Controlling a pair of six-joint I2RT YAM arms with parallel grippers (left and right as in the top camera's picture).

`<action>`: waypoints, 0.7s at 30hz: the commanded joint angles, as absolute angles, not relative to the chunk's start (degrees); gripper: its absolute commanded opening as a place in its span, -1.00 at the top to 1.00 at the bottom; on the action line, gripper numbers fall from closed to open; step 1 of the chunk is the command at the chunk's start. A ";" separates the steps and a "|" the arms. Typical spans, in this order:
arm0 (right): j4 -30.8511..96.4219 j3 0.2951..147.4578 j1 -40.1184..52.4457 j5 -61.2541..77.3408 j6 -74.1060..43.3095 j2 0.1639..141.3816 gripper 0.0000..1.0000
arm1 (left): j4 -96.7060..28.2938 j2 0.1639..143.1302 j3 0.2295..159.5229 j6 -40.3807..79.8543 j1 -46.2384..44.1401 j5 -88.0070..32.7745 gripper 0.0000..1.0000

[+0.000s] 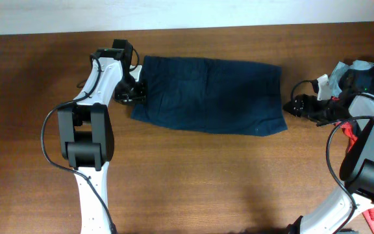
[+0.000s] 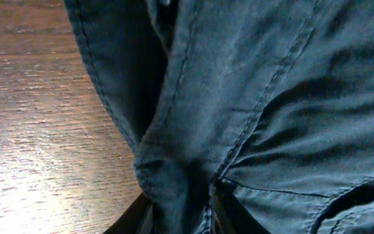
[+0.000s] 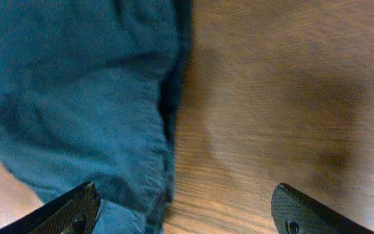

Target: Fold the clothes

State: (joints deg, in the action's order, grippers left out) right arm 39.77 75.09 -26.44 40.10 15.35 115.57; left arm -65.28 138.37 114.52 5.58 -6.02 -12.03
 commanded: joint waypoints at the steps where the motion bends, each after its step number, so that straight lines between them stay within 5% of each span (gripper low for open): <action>1: 38.50 74.54 -25.93 48.29 16.75 115.90 -0.79 | -65.58 138.96 113.27 5.48 -6.02 -11.14 0.45; 21: 29.80 74.41 -17.63 37.10 20.36 119.44 -0.69 | -66.65 138.96 113.27 5.48 -6.39 -11.14 0.45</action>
